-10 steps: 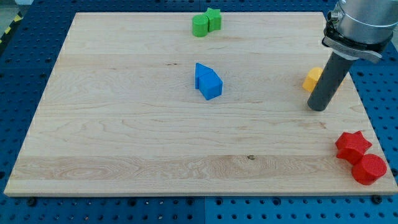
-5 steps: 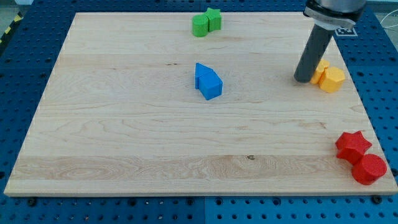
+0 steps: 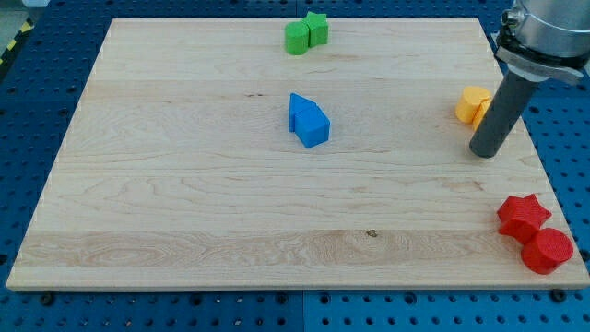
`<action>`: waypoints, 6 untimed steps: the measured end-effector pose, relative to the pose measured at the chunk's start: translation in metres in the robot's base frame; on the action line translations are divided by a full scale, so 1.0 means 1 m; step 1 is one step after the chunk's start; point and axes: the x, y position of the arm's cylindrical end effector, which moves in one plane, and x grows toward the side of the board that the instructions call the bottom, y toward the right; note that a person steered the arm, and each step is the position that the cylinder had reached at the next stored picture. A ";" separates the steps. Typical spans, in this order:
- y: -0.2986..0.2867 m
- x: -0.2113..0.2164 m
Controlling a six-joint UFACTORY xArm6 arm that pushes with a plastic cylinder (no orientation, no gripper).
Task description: Separate the yellow heart and yellow hexagon
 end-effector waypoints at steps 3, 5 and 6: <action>0.009 -0.068; 0.028 -0.020; 0.051 -0.021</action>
